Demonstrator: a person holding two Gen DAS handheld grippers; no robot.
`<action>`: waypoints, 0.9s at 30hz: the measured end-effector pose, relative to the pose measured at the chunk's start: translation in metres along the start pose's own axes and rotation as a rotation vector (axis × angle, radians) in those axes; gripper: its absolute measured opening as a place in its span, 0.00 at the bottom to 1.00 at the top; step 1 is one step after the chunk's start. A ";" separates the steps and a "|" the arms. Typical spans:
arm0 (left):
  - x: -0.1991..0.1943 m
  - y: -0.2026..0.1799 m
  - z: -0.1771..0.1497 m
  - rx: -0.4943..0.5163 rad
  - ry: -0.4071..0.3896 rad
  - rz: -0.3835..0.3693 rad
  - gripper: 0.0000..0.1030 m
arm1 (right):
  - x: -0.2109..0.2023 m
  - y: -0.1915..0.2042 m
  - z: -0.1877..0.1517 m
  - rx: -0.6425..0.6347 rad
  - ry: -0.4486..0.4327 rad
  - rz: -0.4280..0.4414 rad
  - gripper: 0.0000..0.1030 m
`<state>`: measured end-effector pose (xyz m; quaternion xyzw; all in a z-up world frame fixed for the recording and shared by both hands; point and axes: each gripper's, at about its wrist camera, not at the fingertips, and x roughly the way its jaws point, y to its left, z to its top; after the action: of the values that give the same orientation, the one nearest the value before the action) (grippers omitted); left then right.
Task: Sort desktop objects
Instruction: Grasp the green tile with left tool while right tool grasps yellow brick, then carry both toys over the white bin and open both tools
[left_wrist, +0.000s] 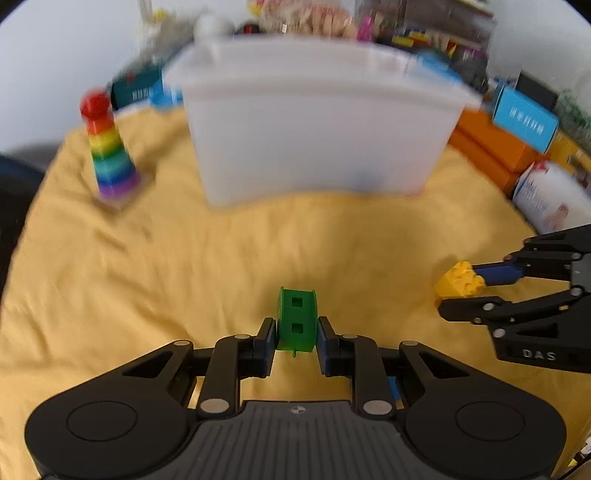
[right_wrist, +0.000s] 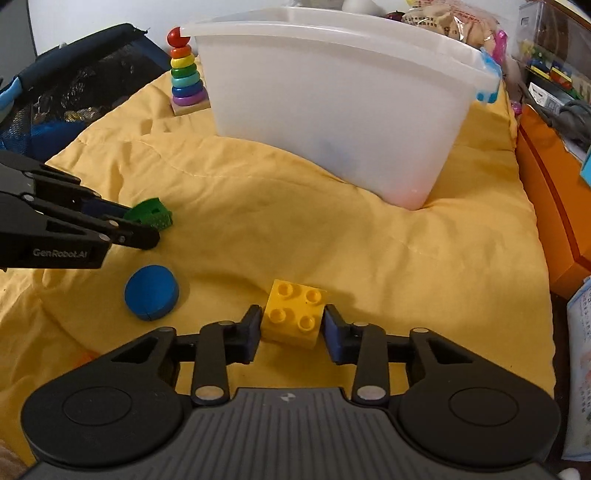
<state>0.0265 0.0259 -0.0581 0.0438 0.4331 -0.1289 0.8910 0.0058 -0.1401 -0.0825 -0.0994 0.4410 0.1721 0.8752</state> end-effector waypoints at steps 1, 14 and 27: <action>-0.010 -0.001 0.010 0.012 -0.024 0.000 0.25 | -0.003 0.000 0.004 -0.005 -0.010 -0.002 0.37; -0.040 0.016 0.167 -0.026 -0.264 -0.006 0.26 | -0.066 -0.044 0.146 0.045 -0.356 -0.090 0.37; 0.013 0.019 0.169 -0.066 -0.161 0.041 0.52 | -0.002 -0.057 0.163 0.104 -0.207 -0.118 0.40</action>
<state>0.1677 0.0098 0.0357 0.0129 0.3632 -0.0992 0.9263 0.1476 -0.1399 0.0168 -0.0613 0.3498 0.1069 0.9287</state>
